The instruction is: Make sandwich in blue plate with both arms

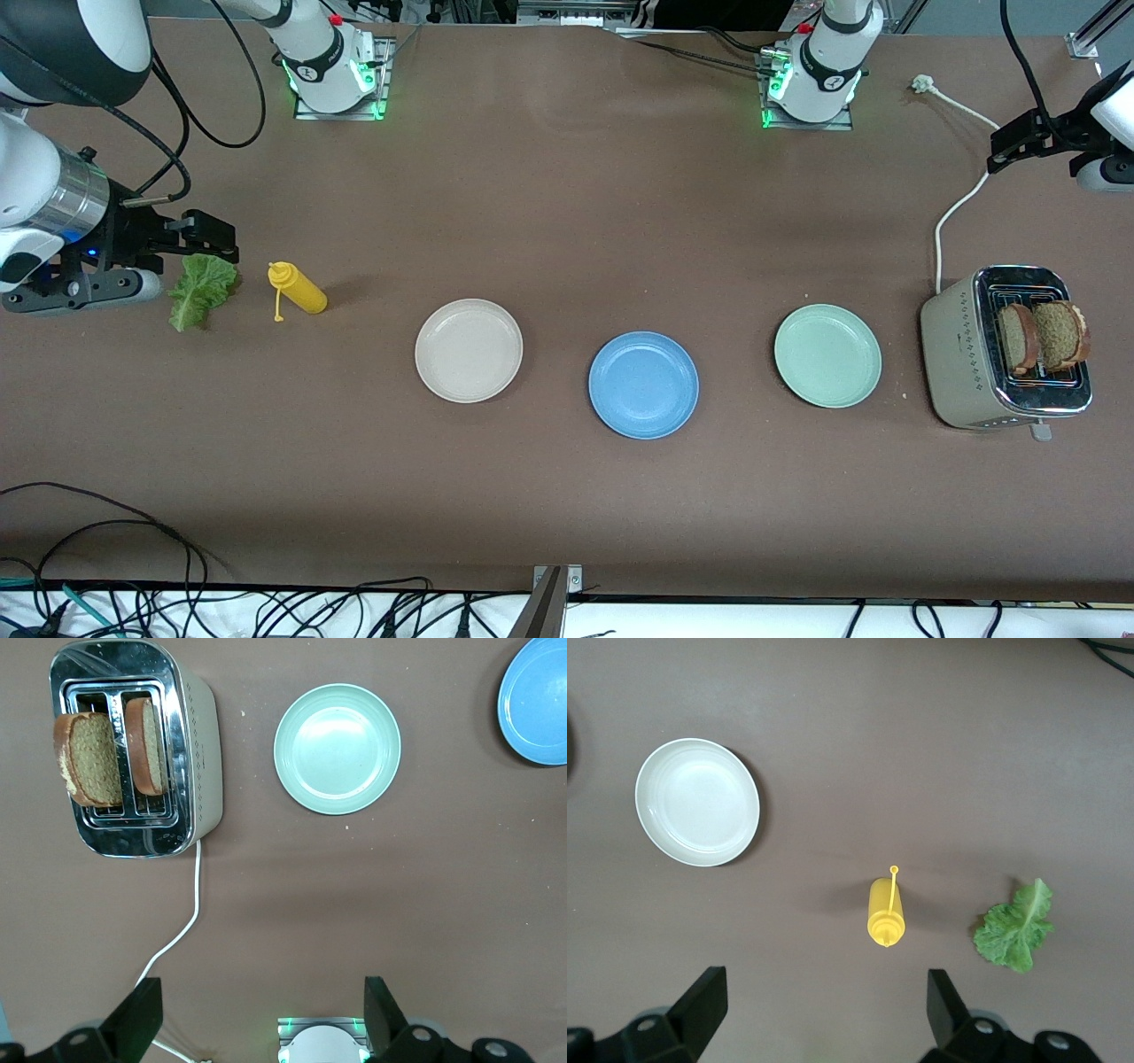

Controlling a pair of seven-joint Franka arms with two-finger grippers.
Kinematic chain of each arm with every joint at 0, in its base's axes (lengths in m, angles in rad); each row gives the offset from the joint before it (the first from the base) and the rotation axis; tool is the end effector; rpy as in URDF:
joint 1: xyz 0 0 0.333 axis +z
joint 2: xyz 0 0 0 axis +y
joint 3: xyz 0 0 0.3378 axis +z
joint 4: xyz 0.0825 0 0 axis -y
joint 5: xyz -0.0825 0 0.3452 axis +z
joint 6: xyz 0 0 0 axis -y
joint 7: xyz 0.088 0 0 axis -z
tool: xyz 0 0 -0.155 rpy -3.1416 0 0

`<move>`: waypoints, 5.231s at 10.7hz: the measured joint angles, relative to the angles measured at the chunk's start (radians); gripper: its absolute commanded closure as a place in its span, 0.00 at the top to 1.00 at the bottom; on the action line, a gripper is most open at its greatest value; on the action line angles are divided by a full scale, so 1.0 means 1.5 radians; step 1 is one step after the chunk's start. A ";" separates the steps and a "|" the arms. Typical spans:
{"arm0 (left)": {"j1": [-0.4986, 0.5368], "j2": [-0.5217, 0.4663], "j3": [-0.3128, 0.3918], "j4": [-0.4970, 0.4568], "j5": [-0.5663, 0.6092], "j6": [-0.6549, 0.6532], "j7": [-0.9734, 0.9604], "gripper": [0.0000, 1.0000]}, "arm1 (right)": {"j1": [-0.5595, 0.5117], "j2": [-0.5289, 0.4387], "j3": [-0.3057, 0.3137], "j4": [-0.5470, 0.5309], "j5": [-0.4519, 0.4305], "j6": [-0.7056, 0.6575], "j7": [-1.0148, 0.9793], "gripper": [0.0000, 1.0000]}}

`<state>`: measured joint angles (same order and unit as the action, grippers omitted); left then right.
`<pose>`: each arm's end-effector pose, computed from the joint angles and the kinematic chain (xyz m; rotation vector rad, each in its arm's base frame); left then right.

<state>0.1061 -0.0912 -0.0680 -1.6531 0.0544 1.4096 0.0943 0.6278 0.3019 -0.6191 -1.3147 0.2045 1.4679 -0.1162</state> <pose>0.4587 0.0251 0.5961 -3.0810 0.0783 0.2411 0.5779 0.0905 0.5568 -3.0945 -0.2320 0.1458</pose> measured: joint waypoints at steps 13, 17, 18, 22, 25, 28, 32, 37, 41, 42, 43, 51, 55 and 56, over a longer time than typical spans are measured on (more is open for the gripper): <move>0.000 0.000 0.000 0.000 0.000 0.000 0.000 1.00 | -0.005 0.001 0.001 0.000 0.000 0.000 0.000 1.00; 0.000 0.000 0.000 0.000 0.000 0.000 0.000 1.00 | -0.005 0.001 0.001 0.000 0.000 0.000 0.000 1.00; 0.000 0.000 0.000 0.000 0.000 0.000 0.000 1.00 | -0.005 0.001 0.001 0.000 0.000 0.000 0.000 1.00; -0.001 0.000 0.000 0.000 0.000 0.000 0.000 1.00 | -0.005 0.001 0.001 0.000 0.000 0.000 0.000 1.00; -0.001 0.000 -0.005 0.000 0.000 0.000 0.000 1.00 | -0.005 0.001 0.001 0.000 0.000 0.000 0.000 1.00; 0.001 0.010 -0.001 0.000 0.000 0.000 0.000 1.00 | -0.005 0.001 0.001 0.000 0.000 0.000 0.000 1.00; 0.044 0.051 0.003 0.000 0.000 0.029 0.000 1.00 | -0.005 0.002 0.001 0.000 0.000 0.000 0.000 1.00; 0.119 0.138 0.007 -0.001 0.023 0.078 0.005 1.00 | -0.005 0.002 0.002 0.000 0.000 -0.001 0.000 1.00; 0.121 0.194 0.002 0.000 0.088 0.135 0.005 1.00 | -0.004 0.000 0.002 0.001 0.000 -0.012 0.000 1.00; 0.121 0.207 0.002 0.000 0.089 0.166 0.005 1.00 | -0.004 -0.001 0.002 0.001 0.000 -0.014 -0.001 1.00; 0.121 0.220 0.002 0.000 0.089 0.196 0.005 1.00 | -0.004 -0.001 0.002 0.001 0.000 -0.014 -0.001 1.00; 0.136 0.311 0.002 -0.001 0.069 0.293 0.004 0.92 | -0.008 0.003 -0.001 0.001 -0.035 -0.014 -0.002 1.00; 0.136 0.327 -0.001 -0.001 0.069 0.292 0.003 0.44 | -0.009 0.003 -0.001 0.001 -0.035 -0.011 -0.001 1.00; 0.136 0.327 -0.002 -0.001 0.068 0.292 0.003 0.24 | -0.009 0.003 -0.001 0.001 -0.035 -0.010 -0.001 1.00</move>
<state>0.3094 0.3989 -0.0707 -1.6547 0.1572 1.8475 0.0990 0.6136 0.3063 -0.6213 -1.3137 0.1517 1.4524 -0.1181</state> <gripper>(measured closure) 0.286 0.000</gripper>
